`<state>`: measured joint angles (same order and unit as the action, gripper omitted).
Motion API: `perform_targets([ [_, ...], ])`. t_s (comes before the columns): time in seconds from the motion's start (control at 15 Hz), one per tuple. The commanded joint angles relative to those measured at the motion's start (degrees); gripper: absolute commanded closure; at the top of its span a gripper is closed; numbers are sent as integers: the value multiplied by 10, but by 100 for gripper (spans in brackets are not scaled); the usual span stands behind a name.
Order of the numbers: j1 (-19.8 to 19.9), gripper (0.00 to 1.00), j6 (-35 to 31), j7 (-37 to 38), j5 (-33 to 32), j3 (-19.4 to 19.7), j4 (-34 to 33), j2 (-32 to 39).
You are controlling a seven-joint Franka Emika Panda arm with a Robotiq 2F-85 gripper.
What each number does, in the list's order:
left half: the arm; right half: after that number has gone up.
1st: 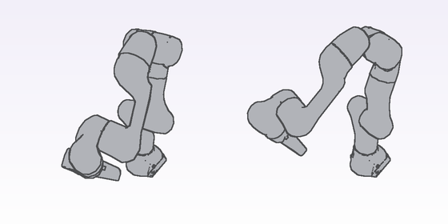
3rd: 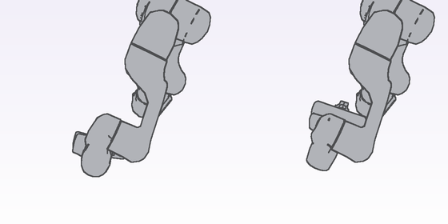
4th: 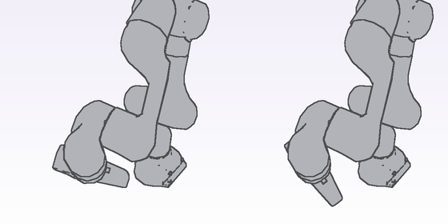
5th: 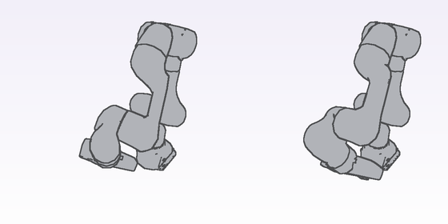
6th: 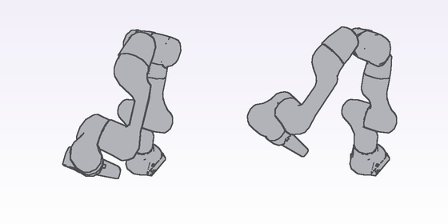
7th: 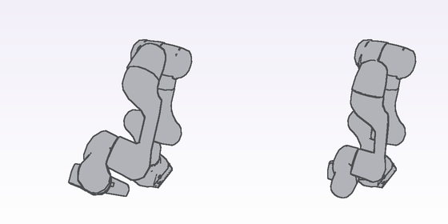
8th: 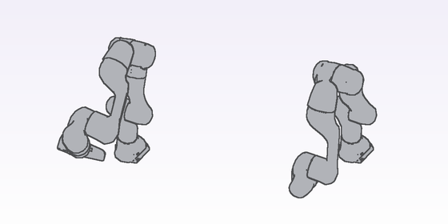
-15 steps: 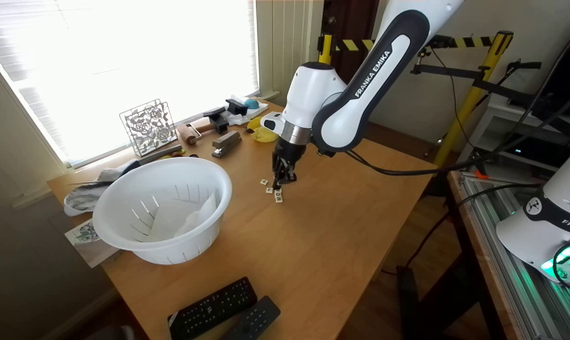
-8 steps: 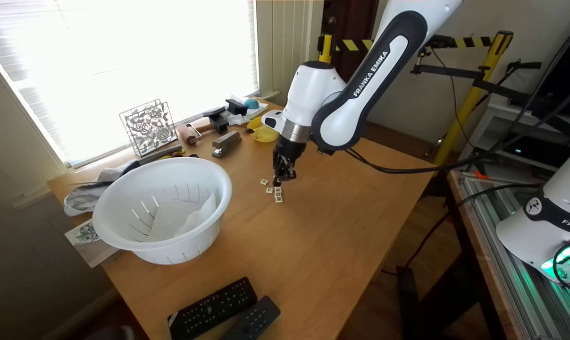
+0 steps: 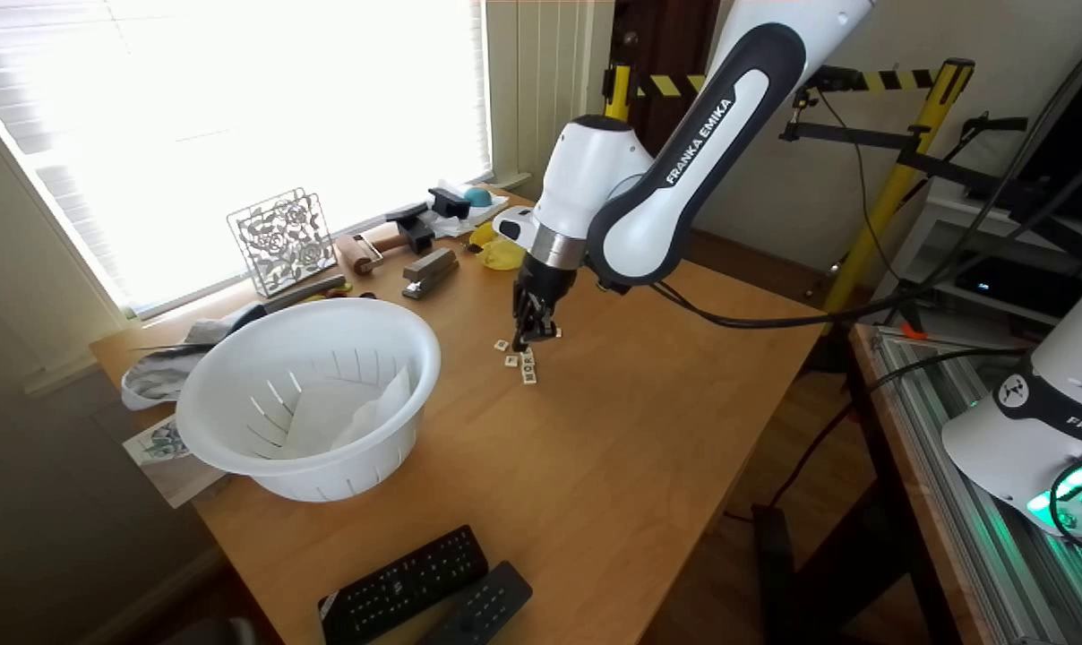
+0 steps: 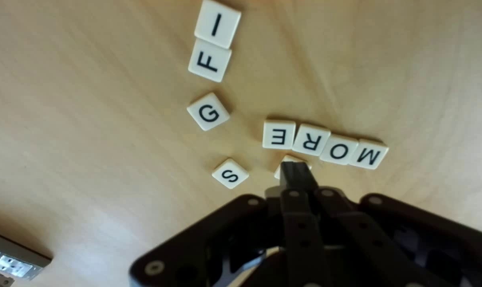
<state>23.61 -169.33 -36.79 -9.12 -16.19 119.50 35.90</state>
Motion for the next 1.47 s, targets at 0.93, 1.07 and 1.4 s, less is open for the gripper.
perform_targets([
  [0.93, 18, 100, 12, -39, 14, -28, -51, 53],
  [1.07, 16, 100, 13, -37, 14, -24, -54, 56],
  [1.4, 16, 100, 11, -29, 15, -12, -54, 58],
])
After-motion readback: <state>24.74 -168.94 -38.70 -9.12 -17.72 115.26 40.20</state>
